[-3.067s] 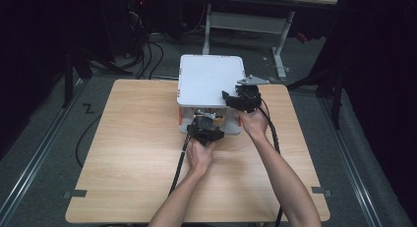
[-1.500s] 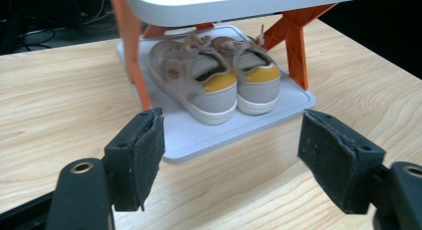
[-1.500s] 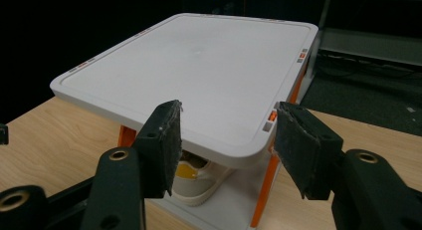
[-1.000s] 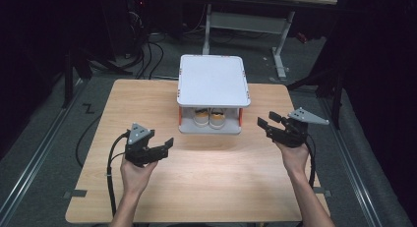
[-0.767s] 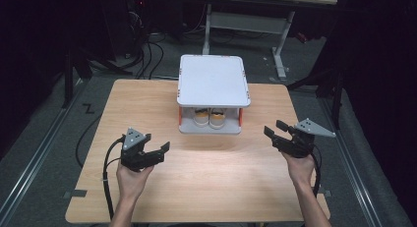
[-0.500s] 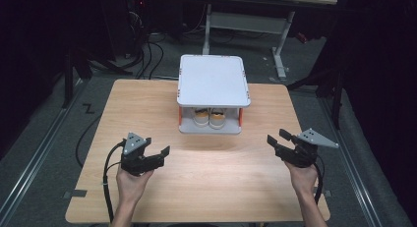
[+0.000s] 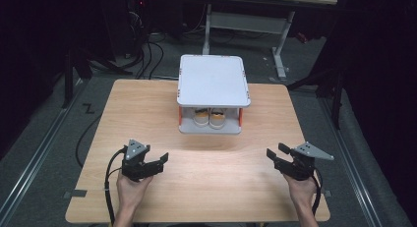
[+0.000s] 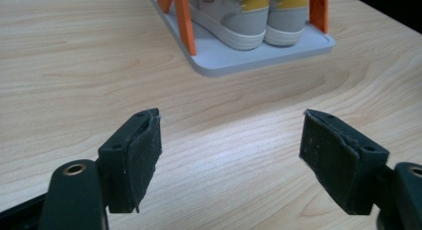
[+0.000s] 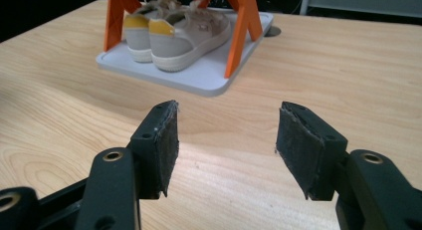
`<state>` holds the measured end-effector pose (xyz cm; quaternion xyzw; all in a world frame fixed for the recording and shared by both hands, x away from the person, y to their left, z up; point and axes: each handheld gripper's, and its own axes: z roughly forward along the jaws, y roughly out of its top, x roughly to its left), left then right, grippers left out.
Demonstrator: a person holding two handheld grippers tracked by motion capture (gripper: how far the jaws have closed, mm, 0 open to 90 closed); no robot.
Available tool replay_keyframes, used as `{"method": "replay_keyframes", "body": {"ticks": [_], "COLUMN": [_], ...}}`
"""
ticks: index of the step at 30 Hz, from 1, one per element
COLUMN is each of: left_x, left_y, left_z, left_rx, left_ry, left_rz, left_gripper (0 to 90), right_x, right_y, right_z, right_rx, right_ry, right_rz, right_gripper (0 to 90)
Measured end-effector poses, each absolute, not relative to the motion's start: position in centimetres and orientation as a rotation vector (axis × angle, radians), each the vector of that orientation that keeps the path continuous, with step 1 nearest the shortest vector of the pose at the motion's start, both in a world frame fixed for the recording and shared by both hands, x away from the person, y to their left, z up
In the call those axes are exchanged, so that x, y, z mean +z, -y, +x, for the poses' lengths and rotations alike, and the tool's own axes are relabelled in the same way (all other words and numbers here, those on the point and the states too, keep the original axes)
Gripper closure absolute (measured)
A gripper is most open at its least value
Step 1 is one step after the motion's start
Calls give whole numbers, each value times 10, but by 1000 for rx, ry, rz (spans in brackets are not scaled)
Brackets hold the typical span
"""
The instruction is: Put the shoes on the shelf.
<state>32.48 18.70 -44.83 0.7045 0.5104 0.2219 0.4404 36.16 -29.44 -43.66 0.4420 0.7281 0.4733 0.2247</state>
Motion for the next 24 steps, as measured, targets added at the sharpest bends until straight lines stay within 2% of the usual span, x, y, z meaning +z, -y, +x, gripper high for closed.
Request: {"method": "replay_keyframes", "body": {"ticks": [24], "left_x": [-487], "left_y": [-191], "left_z": [346], "left_rx": [597], "left_ry": [-1415], "left_rz": [1798], "left_gripper": [258], "right_x": [-483], "right_y": [303], "right_z": [385], "right_rx": [1109], "right_ry": [-2049], "right_rz": [1353], "right_gripper": [433]}}
